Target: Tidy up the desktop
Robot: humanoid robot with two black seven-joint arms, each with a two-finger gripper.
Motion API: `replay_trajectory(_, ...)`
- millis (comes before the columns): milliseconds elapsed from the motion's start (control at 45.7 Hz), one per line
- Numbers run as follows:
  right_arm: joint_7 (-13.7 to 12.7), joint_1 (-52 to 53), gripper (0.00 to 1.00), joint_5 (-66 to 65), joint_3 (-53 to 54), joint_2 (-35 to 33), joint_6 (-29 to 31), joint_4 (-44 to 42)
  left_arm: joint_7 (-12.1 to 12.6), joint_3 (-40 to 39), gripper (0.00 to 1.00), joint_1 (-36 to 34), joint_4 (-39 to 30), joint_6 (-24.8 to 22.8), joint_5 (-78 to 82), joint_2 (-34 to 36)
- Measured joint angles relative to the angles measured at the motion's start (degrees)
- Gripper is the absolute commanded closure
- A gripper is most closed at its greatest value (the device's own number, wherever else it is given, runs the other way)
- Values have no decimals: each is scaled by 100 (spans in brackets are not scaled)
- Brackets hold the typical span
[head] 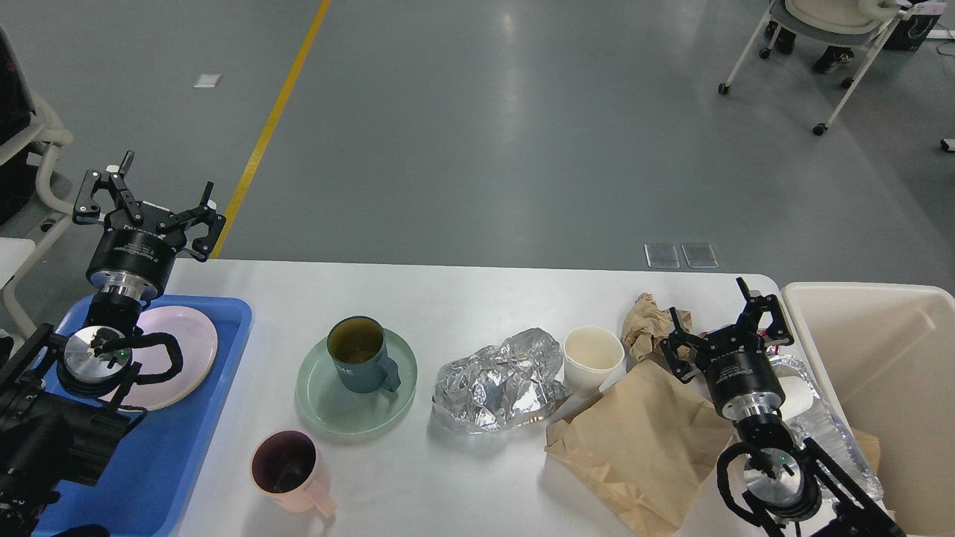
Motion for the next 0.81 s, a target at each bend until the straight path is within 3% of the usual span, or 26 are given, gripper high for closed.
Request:
replay_trajectory(262,0,0,0,0,0,0,0,0,-13,76,3,171,6,140,19,19)
replay_trajectory(634,0,0,0,0,0,0,-4,0,69,130,3,-149,-96,542,43,23)
replay_trajectory(809,0,0,0,0,0,0,-2,0,98,964,3,-153,-147,805,81,310)
